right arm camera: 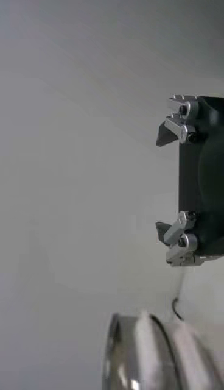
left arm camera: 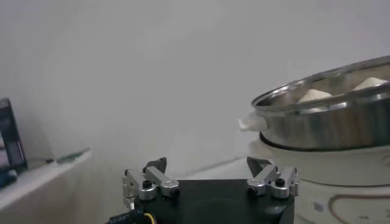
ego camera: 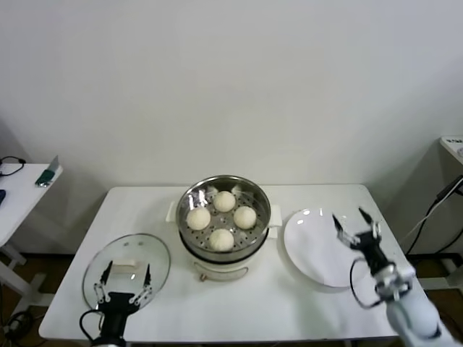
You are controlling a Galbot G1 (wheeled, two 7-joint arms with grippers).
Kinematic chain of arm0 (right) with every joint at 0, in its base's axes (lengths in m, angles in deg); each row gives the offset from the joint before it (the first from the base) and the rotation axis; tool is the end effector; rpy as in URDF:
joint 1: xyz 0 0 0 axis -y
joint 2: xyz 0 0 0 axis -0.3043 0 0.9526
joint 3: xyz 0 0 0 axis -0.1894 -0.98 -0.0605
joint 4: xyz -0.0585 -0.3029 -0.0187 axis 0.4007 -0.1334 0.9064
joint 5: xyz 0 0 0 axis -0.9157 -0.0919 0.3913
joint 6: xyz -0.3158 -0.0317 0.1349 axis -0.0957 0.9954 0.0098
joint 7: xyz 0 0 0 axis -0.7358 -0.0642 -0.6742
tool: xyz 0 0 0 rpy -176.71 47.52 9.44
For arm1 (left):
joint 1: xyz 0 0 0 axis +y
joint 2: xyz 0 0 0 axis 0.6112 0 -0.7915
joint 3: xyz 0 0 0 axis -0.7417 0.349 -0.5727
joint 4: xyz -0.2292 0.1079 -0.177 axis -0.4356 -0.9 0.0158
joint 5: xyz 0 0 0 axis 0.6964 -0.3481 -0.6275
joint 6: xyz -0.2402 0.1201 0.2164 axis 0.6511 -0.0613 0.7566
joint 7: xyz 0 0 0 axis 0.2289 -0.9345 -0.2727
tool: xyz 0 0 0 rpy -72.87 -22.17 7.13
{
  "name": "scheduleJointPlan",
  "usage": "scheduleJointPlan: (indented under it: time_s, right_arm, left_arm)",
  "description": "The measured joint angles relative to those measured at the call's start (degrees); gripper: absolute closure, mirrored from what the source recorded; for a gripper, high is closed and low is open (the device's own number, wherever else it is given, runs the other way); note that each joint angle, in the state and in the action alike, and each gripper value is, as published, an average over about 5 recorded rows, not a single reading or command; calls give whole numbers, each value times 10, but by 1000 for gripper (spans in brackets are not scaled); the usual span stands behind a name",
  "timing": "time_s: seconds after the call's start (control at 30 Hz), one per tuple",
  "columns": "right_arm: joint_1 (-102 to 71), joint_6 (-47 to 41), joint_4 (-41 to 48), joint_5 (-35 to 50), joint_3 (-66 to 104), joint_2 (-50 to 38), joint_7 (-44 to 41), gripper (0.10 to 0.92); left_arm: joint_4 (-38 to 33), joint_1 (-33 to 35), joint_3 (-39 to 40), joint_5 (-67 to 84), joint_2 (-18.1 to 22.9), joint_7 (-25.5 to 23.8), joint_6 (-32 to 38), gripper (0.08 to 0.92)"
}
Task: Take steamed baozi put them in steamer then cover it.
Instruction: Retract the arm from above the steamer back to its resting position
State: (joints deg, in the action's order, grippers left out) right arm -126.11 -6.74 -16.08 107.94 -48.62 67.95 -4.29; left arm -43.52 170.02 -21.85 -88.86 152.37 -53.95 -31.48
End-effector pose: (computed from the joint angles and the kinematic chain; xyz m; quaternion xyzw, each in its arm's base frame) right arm 0.2483 -0.1595 -0.3452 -0.0885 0.9949 -0.0472 0.0056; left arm 0.1272 0.0489 -0.3130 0.0400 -0.9825 -0.1784 0.0343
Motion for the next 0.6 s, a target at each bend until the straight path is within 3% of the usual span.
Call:
scheduleJointPlan:
  time_s: [0.3,0.6]
  right_arm:
    - [-84,76,-11,-28,24,79,16,203]
    - [-119,116,-11,-40,38,118,35,203]
  left_arm:
    - [28,-8,-23,-180,-25,88,34,177]
    - [109,-31,-34,-396,-41,175,6,177]
